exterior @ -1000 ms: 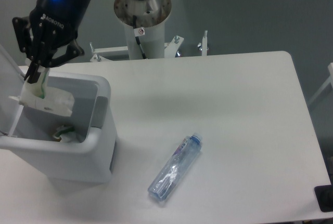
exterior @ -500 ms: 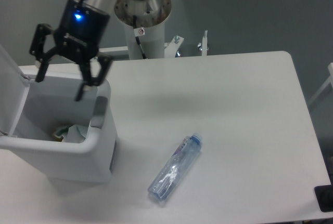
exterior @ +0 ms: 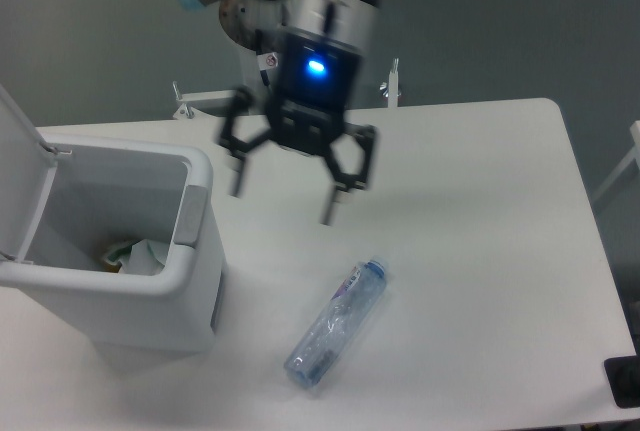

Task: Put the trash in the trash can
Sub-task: 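Raise the empty gripper away from the bin toward the bottle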

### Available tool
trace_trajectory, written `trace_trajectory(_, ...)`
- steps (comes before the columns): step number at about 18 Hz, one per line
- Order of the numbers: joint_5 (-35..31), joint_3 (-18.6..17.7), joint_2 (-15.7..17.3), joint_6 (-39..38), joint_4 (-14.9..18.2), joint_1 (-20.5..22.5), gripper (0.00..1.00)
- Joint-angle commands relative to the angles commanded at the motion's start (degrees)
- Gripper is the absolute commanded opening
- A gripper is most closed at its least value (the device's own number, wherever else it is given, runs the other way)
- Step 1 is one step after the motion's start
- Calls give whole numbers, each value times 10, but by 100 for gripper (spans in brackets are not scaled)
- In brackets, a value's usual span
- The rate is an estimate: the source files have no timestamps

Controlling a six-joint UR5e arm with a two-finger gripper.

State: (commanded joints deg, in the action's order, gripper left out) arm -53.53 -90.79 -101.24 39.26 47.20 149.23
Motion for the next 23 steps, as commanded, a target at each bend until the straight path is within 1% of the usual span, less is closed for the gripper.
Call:
trace_trajectory(2,-2,-9,-19,42,-2,17,100)
trace_trajectory(5,-4,-25,-49,113,-3,26,100)
trace_trajectory(10,-6,-42,-64,203,-1,62,100)
trace_trajectory(11,-15,-47,-69,222,-1,63,100)
trace_trajectory(12,-45,-53,-70,241,0,63,100)
trace_trajectory(13,-89,-57,-69,258,0,63,100)
trace_trajectory(15,-181,-59,-73,267,0,54,100)
trace_trajectory(16,-208,-57,-79,267,0,47,100)
trace_trajectory(17,-219,-55,-83,267,0,41,100)
trace_trajectory(21,-220,-53,-91,261,0,38,100)
trace_trajectory(23,-220,-52,-96,257,3,18,100)
